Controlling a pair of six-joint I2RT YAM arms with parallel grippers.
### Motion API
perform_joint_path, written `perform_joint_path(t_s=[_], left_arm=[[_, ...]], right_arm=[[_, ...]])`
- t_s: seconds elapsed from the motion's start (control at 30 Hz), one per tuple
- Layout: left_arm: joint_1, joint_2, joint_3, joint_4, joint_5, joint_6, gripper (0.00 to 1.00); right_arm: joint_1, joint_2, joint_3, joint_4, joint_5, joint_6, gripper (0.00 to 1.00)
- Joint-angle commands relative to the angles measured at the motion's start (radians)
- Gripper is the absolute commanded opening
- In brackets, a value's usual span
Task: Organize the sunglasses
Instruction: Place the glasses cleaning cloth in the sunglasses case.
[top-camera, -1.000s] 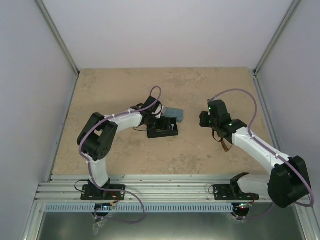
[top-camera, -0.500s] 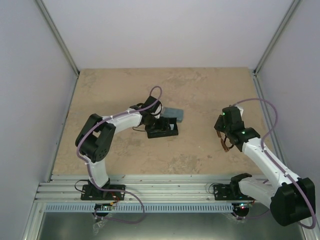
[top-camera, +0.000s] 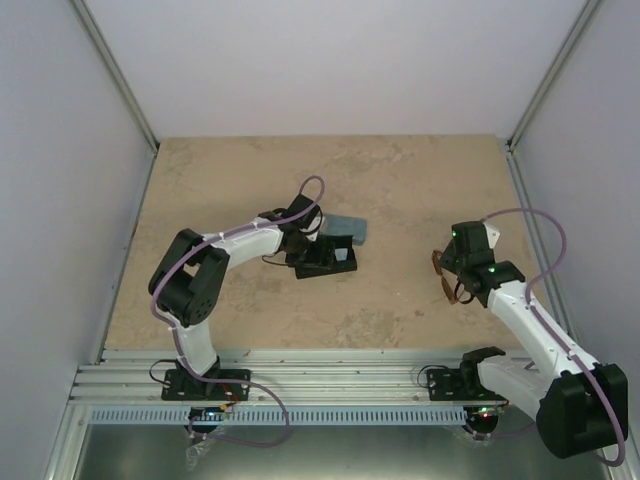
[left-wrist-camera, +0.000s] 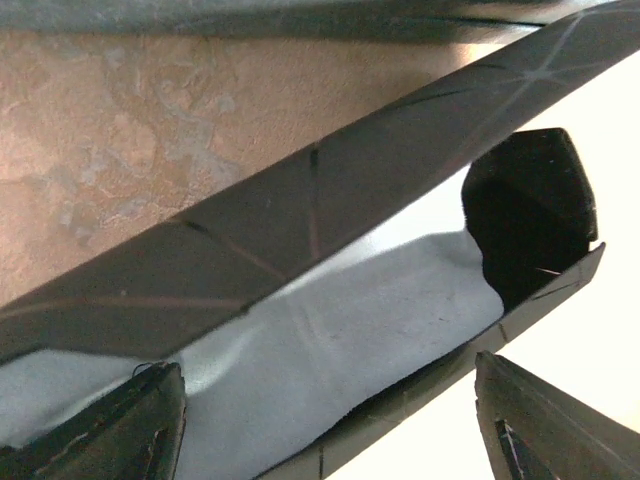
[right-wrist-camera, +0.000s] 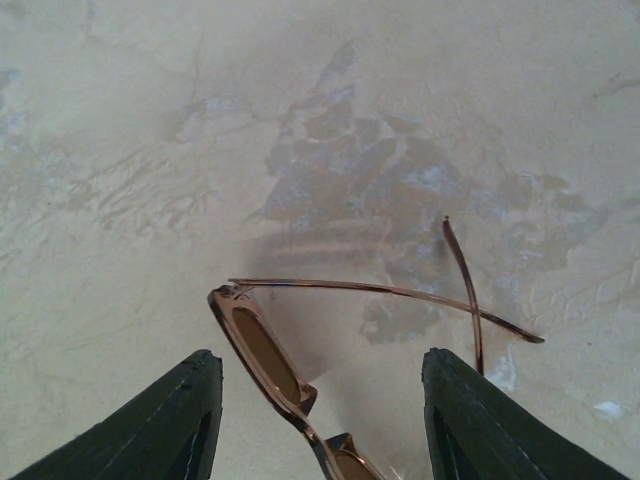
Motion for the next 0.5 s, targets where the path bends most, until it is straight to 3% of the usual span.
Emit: perform_joint_path(t_s=[0.0, 0.27, 0.47], left_arm=[[-0.007, 0.020, 0.017, -0.026, 0.011, 0.021, 0.81], [-0.007, -0.070, 0.059, -0.028, -0.031, 0.000, 0.82], [-0.007, -0.174, 0.038, 0.044, -0.055, -0.074, 0.82]], right_arm=[[-0.018, -0.018, -0.017, -0.029, 0.039, 0.035, 0.56], [-0.089, -0.039, -0.055, -0.077, 0.040, 0.074, 0.57], [-0.167, -0.050, -0.123, -0.033, -0.037, 0.050, 0.48]])
